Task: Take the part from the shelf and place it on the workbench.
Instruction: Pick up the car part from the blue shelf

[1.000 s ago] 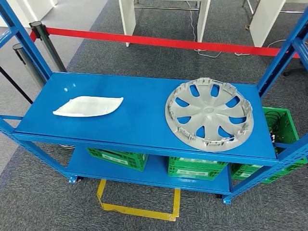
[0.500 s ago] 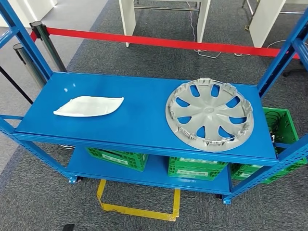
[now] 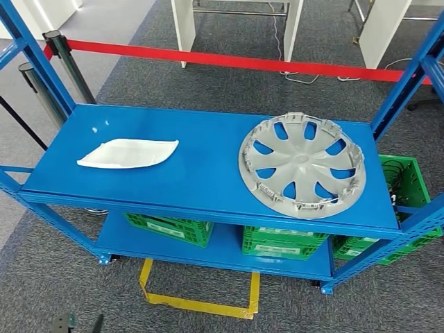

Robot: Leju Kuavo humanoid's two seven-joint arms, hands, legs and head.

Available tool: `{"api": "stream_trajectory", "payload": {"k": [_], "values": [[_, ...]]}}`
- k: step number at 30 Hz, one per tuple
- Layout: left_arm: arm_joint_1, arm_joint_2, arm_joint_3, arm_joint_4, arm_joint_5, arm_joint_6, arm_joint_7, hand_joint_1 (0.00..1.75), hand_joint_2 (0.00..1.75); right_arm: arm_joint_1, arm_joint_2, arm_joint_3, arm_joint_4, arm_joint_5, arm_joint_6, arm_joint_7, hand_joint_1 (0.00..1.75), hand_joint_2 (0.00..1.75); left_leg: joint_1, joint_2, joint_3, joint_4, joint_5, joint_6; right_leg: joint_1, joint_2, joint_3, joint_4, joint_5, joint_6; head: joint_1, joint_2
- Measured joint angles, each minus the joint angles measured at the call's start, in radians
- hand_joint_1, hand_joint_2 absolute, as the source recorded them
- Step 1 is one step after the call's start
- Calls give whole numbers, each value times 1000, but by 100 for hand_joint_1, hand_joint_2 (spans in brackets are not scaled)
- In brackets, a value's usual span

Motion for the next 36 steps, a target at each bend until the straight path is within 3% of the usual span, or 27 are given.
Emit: {"api": "stream_trajectory", "payload": {"k": [4,18,36], "values": [[-8,-26,79,-64,49,4,-36,0,175,-15,16,-80,9,12,-21,-12,0,0,0,0,0,0,0,0,0,0,0,0,0,0,0,0],[7,-109,96,-503,76,146,-185,0,175,-40,57,-253,18,9,-20,-54,0,0,0,0,0,1,0,0,0,0,1,0,0,1,0,0],[45,-185,-68,-1113,-88,340,-365,0,175,-61,94,-410,22,-20,64,-78,0,0,0,0,0,2,0,0,0,0,1,0,1,1,0,0]]}}
